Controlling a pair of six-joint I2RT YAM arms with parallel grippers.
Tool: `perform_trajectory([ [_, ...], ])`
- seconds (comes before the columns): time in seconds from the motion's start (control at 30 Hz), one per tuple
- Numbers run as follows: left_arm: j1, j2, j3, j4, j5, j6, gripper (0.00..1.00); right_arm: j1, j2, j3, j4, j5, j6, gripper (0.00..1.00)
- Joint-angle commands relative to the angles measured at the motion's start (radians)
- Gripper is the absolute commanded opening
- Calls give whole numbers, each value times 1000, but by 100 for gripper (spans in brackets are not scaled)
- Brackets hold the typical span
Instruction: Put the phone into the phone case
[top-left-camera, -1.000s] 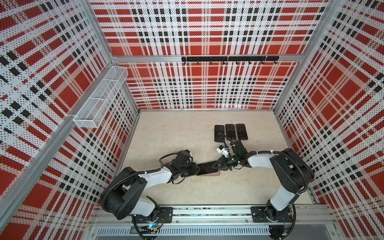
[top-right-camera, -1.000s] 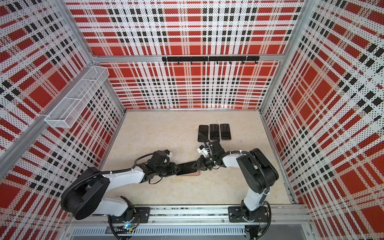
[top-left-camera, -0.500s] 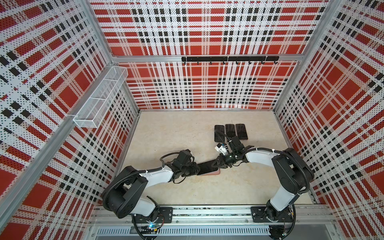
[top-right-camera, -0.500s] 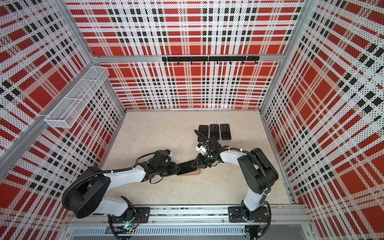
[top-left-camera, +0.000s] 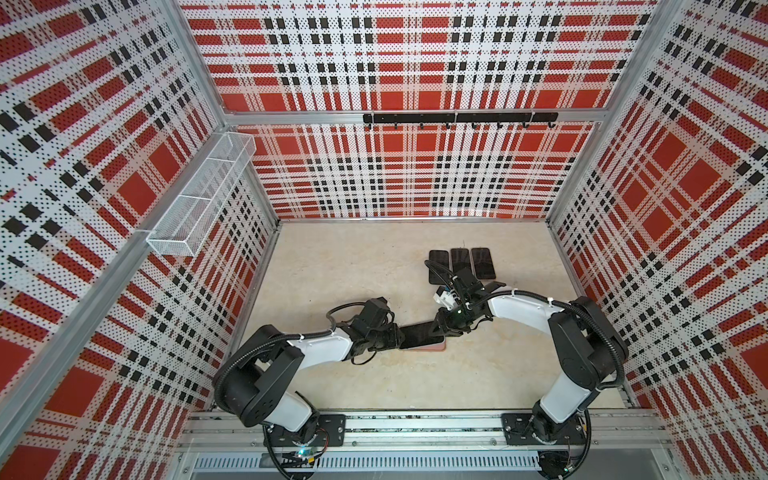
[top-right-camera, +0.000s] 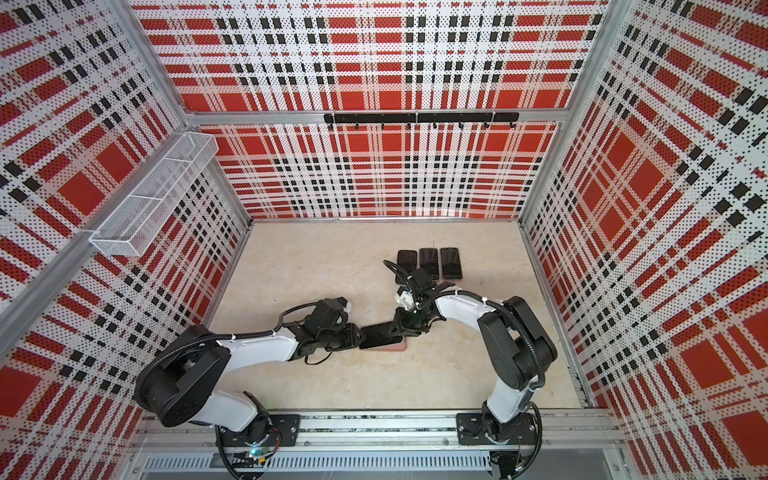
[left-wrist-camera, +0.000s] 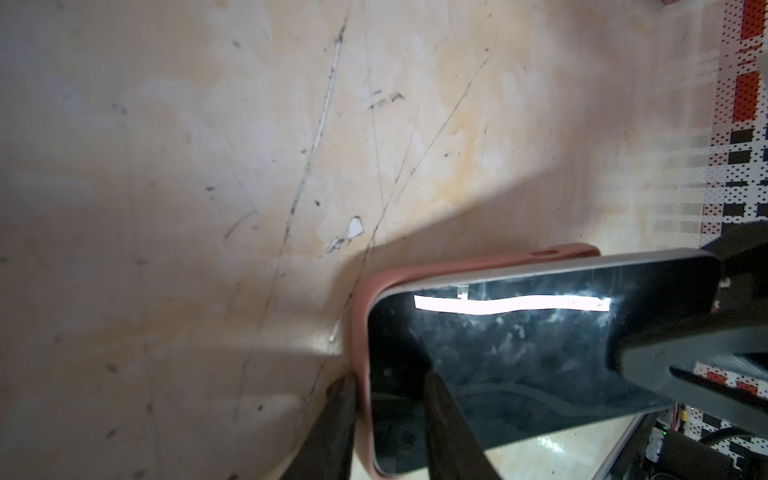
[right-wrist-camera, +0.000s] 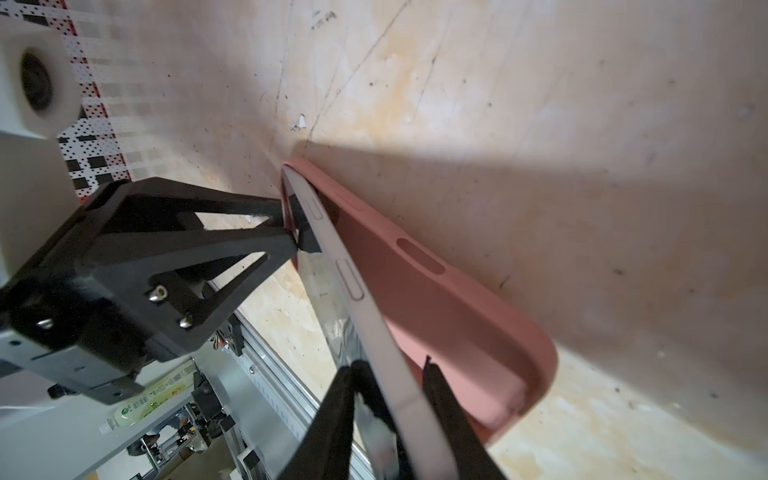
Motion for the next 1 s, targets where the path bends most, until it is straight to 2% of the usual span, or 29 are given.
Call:
perform_trajectory([
  [0.0,-27,44,-8,-39,26,18,30,15,2,4,-103,134,-46,32],
  [0.3,-39,63,4,-39,23,14,28,15,-5,27,-149,166,-50,44],
  [0.67,-50,70,15,-36,22,-10,25,27,-31,9,-173,173,-5,42],
  [0.93,-77,71,4,24,58,-71,29,50,-19,-31,-118,137,42,41],
  [0.97,-80,69,1,27,59,-77,29,51,-16,-38,-101,128,79,41],
])
